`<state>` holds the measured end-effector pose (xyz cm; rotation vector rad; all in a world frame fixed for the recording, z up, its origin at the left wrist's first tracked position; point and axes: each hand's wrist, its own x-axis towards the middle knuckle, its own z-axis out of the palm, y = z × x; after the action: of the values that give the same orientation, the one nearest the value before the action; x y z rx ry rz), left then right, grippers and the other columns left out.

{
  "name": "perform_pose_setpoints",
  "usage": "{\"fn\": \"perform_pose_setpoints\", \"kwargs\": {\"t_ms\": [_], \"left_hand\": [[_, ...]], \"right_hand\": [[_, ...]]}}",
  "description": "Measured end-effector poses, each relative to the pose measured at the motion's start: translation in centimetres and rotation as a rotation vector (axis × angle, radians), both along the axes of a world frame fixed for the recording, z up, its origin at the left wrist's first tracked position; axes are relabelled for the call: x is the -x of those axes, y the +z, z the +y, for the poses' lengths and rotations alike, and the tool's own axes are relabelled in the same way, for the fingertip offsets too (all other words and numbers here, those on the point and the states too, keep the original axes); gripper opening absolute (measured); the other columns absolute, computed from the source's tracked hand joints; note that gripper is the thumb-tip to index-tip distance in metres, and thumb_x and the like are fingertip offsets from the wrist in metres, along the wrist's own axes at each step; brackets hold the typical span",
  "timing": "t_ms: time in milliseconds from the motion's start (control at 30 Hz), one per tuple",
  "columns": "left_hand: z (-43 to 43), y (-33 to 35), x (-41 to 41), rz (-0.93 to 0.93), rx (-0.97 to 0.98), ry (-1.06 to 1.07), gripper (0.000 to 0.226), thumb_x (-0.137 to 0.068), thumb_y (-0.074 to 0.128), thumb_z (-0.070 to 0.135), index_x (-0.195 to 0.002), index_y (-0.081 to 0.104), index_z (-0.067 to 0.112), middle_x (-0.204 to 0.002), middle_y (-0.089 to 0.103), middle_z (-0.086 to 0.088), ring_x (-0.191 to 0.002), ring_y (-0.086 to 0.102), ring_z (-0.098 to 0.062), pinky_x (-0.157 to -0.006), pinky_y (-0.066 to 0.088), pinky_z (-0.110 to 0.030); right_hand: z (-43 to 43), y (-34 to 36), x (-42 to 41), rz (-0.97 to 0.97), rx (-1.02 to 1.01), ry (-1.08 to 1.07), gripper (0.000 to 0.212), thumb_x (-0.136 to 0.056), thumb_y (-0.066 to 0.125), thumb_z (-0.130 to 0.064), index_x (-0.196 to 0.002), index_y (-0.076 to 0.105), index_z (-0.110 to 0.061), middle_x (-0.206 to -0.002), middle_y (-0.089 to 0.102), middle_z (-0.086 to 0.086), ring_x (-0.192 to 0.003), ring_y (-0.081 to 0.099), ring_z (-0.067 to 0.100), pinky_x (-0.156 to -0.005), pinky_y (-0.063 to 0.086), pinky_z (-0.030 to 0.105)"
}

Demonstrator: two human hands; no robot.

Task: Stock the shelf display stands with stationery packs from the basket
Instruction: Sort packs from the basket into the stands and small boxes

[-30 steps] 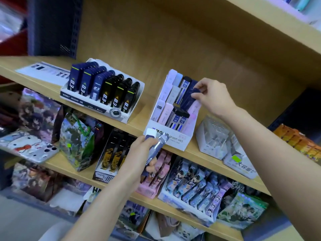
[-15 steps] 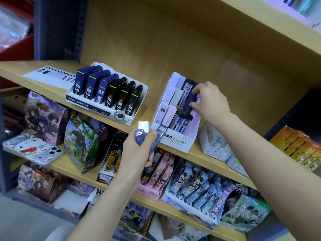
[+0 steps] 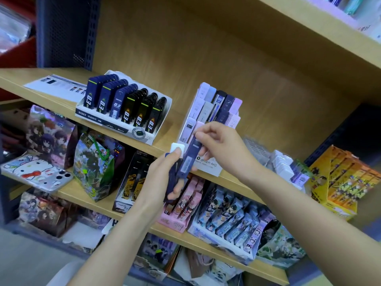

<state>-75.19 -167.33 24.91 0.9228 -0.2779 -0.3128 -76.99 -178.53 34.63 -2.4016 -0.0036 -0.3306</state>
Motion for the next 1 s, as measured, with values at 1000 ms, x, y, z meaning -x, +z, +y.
{"fn": "perform_pose_setpoints", "kwargs": {"t_ms": [1000], "left_hand": [[-0.6,-1.7,-2.1,0.081,-0.126,0.052,0.011,-0.097,0.04,0.008,-0.086,0.043,0.008,-0.066,0.056,-0.008,-0.032,0.035,-0.013,-0.034,0.022,-0.019]], "right_hand": [[-6.6,4.7,-3.9,-0.529,0.407,-0.232,0.014,-0.09,0.058,-0.006,-0.101,0.066,-0.012,-0.095,0.061,0.001,-0.085,0.055,0.009,-0.075,0.038,0.003]]}}
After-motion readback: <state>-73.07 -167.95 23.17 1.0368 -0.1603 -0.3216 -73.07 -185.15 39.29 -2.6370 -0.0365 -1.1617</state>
